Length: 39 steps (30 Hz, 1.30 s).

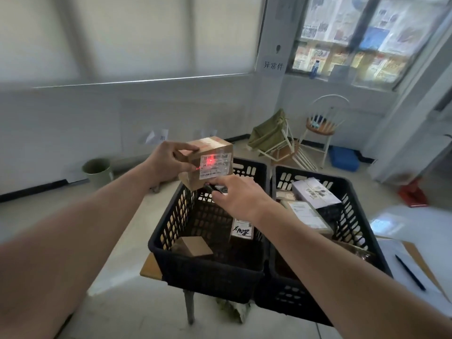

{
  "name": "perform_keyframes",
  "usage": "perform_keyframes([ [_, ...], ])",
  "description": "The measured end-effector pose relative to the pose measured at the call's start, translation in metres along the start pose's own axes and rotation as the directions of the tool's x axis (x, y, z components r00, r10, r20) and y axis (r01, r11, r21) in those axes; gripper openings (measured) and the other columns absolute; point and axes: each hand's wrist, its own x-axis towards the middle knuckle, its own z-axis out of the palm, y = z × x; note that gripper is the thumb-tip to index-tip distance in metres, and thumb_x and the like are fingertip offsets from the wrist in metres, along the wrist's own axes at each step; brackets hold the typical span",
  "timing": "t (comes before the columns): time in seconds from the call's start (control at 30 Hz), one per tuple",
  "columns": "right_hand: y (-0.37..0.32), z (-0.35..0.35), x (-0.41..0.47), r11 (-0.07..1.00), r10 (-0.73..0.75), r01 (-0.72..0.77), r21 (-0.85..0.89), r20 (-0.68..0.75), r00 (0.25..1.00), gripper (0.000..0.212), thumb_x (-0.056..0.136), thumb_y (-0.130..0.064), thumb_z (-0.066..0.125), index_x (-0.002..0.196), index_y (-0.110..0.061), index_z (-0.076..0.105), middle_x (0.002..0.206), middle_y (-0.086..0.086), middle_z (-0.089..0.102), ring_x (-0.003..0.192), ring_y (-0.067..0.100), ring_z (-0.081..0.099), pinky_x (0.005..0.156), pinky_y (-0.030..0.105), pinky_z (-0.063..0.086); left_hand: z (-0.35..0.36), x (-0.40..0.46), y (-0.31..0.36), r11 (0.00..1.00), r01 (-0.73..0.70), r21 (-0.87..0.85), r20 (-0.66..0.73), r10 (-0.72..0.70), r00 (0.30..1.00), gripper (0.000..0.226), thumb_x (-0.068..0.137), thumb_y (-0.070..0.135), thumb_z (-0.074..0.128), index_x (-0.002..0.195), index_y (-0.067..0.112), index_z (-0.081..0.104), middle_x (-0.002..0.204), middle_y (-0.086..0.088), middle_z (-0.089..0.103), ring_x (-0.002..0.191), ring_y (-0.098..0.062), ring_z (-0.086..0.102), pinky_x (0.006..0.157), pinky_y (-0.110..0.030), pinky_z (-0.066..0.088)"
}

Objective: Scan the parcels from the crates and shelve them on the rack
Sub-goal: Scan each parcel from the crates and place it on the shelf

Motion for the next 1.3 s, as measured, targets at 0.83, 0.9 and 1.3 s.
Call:
perform_keyframes([
  [0.83,-0.043,0.006,-0.01,0.958,0.179,-0.186,-0.218,-0.053,0.982,0.045,0.107,-0.039,0.052,0.152,-0.035,0.054,0.137,0.01,0.061,0.122,0.036,0.051,0.104,0.053,0.048,-0.05,-0.003,0.004,1.0,0.001,0.004,0.057,-0.001,0.998,0.058,0.077,0.004,0.09,0.127,0.028,0.075,0.125,-0.006,0.064,0.116,-0.032,0.062,0.101,-0.054,0.057],
  [0.9,-0.042,0.005,-0.01,0.959,0.181,-0.189,-0.209,-0.056,0.982,0.045,0.107,-0.04,0.052,0.152,-0.036,0.054,0.138,0.01,0.061,0.124,0.036,0.05,0.105,0.054,0.048,-0.05,-0.004,0.006,1.0,0.0,0.011,0.058,-0.001,0.998,0.058,0.077,0.005,0.09,0.127,0.03,0.075,0.128,-0.006,0.062,0.116,-0.033,0.061,0.099,-0.055,0.058],
  [1.3,-0.032,0.001,-0.008,0.963,0.191,-0.198,-0.183,-0.059,0.98,0.046,0.107,-0.043,0.055,0.152,-0.038,0.054,0.136,0.01,0.063,0.121,0.034,0.057,0.107,0.053,0.05,-0.044,-0.007,0.021,0.999,-0.033,0.031,0.066,0.031,0.997,0.055,0.08,0.002,0.087,0.126,0.029,0.074,0.122,-0.002,0.057,0.118,-0.032,0.056,0.105,-0.055,0.052],
])
